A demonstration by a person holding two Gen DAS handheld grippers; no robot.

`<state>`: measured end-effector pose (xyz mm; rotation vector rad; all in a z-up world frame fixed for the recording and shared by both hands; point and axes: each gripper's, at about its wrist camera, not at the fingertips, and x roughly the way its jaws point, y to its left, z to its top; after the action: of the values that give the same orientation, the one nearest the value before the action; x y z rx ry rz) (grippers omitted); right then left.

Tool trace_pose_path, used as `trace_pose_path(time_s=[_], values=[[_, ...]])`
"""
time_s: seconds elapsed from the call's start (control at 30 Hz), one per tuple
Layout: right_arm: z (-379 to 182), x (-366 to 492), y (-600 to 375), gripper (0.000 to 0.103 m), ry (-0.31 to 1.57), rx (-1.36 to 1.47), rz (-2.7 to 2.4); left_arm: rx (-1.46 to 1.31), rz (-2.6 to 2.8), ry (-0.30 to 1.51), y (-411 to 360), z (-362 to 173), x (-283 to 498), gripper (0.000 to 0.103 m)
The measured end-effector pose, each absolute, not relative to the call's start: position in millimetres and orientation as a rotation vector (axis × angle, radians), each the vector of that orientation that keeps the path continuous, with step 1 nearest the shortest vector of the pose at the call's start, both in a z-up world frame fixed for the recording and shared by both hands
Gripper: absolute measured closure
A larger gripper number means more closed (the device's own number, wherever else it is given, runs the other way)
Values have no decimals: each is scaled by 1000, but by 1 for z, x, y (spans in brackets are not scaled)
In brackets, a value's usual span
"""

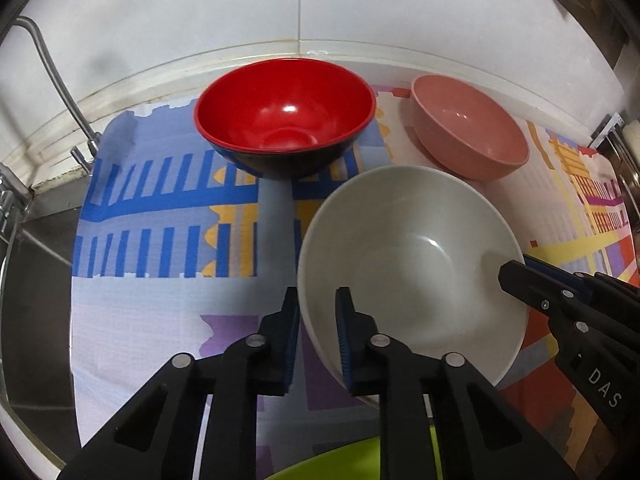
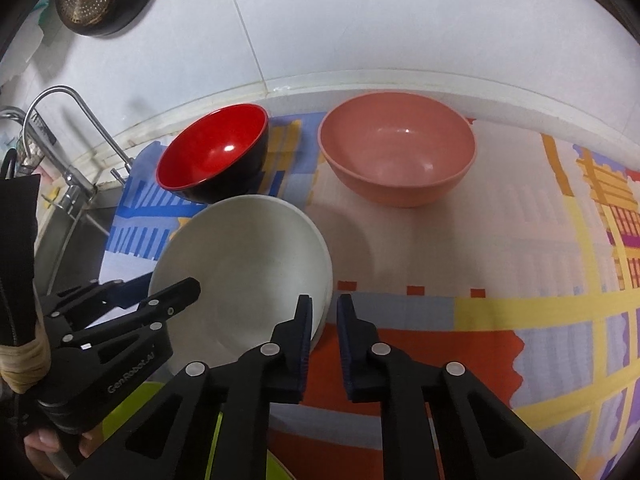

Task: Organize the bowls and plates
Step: 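Move both tools to the rim of the white bowl, then close both tools on the white bowl's rim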

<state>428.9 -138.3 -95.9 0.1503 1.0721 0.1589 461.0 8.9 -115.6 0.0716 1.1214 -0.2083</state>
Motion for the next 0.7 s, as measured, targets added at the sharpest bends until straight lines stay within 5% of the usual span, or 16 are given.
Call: trace_pose_path(time_s=[0.7], values=[[-70, 411, -154, 93, 1023, 191, 129, 54, -224, 1071, -10, -85, 431, 87]])
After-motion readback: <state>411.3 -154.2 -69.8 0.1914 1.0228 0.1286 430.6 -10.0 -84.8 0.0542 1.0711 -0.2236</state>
